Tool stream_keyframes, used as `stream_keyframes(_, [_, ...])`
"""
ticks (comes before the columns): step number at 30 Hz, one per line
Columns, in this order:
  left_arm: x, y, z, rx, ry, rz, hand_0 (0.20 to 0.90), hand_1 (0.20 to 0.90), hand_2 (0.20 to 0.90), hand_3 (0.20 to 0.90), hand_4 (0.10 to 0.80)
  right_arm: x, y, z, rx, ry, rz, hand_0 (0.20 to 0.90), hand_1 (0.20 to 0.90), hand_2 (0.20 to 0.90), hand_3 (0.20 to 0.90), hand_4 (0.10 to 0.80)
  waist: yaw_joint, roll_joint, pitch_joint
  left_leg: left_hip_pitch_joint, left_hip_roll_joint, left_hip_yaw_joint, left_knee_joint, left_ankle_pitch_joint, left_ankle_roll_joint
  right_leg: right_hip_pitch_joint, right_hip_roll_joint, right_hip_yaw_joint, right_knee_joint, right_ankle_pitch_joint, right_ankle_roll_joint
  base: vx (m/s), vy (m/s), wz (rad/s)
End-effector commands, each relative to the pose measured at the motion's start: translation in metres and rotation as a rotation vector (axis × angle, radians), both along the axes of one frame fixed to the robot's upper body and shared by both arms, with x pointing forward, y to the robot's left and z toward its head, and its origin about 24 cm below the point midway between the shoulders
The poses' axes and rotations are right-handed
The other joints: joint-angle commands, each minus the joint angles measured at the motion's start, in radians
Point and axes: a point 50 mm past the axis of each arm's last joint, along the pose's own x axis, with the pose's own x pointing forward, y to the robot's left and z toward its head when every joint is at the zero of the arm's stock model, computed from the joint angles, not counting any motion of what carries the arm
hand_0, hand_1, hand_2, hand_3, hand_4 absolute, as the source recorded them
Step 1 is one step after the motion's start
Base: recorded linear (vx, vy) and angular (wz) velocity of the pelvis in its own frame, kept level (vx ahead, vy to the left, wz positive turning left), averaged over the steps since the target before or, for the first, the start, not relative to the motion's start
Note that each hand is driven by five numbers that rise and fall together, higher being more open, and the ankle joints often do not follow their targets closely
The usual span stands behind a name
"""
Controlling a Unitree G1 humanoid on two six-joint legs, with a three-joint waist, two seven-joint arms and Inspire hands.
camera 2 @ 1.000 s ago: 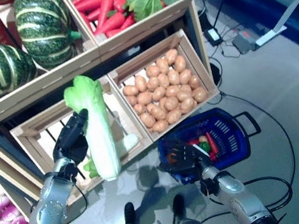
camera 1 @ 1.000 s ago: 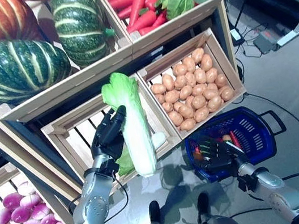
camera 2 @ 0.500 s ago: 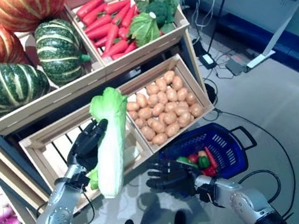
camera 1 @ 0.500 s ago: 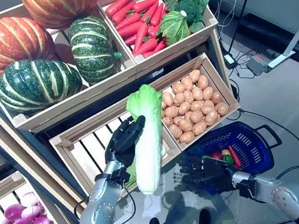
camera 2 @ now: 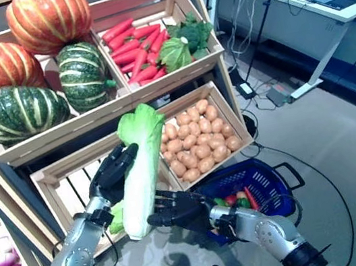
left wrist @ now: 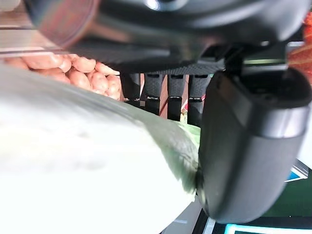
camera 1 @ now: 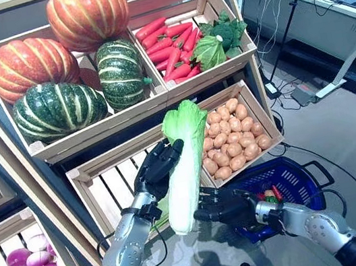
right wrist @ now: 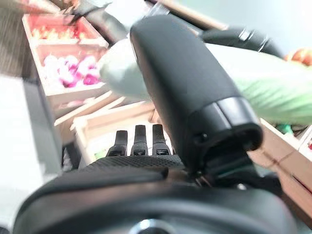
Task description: Put vegetables into the basket
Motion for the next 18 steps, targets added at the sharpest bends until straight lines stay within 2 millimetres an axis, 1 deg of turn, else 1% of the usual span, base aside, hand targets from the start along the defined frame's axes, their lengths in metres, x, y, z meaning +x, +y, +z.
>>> stream_keyframes(1, [0.018,-0.008,0.042,-0.093,-0.246,0.032,0.3,0.3,0.3,0.3,0.4,0.01,0.032,0.051,0.279,-0.135,-0.006,0.9,0.9,0.9,0.9,0.8,0.017,-0.03,-0.077,0.019,-0.021,-0.038,0.001,-0.052,-0.031,0.11,-0.067,-0.014,0.002,-0.064,0.061,0.0,0.0,0.0])
stream_keyframes(6, [0.017,-0.01,0.045,-0.118,-0.263,0.06,0.3,0.3,0.3,0.3,0.4,0.01,0.04,0.056,0.311,-0.095,-0.039,0.9,0.9,0.9,0.9,0.8,0.019,-0.028,-0.081,0.02,-0.024,-0.04,0.001,-0.054,-0.029,0.109,-0.07,-0.017,0.002,-0.061,0.062,0.0,0.0,0.0])
stream_keyframes(12, [0.018,-0.012,0.05,-0.125,-0.29,0.095,0.3,0.3,0.3,0.3,0.4,0.016,0.044,0.054,0.283,-0.082,-0.114,0.9,0.9,0.9,0.9,0.8,0.022,-0.027,-0.083,0.021,-0.024,-0.042,0.001,-0.053,-0.027,0.108,-0.071,-0.02,0.002,-0.059,0.062,0.0,0.0,0.0])
stream_keyframes(18, [0.019,-0.014,0.053,-0.127,-0.295,0.105,0.3,0.3,0.3,0.3,0.4,0.018,0.047,0.052,0.244,-0.073,-0.138,0.9,0.9,0.9,0.9,0.8,0.021,-0.025,-0.085,0.02,-0.026,-0.043,0.001,-0.053,-0.026,0.106,-0.072,-0.018,0.002,-0.058,0.062,0.0,0.0,0.0])
